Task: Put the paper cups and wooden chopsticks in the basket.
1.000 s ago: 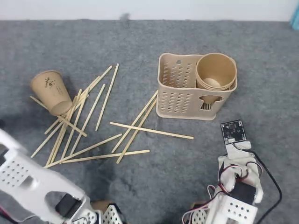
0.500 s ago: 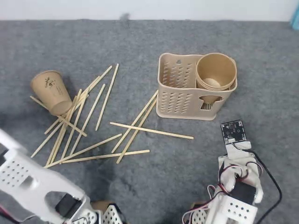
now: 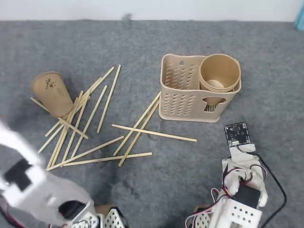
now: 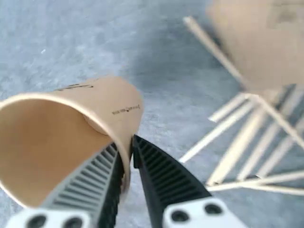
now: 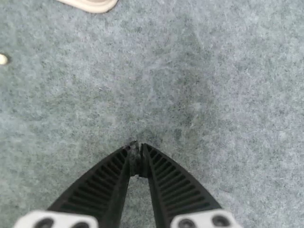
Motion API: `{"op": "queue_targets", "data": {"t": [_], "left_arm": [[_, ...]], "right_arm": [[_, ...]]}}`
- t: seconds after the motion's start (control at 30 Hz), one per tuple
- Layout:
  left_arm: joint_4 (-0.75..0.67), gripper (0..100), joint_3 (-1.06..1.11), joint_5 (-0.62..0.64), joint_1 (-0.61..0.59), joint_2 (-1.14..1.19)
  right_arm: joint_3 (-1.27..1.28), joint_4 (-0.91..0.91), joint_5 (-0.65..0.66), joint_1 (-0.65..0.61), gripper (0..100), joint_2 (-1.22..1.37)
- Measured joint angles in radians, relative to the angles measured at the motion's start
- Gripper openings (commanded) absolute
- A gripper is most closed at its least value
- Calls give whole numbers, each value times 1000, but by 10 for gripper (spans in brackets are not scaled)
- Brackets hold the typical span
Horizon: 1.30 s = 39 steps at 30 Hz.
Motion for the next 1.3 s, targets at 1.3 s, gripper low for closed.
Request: {"op": "queue_targets", "data": {"t": [1.3], "left_arm": [[-235, 13, -247, 399, 1613, -215]], "right_arm": [[0, 0, 0, 0, 8, 0]]}}
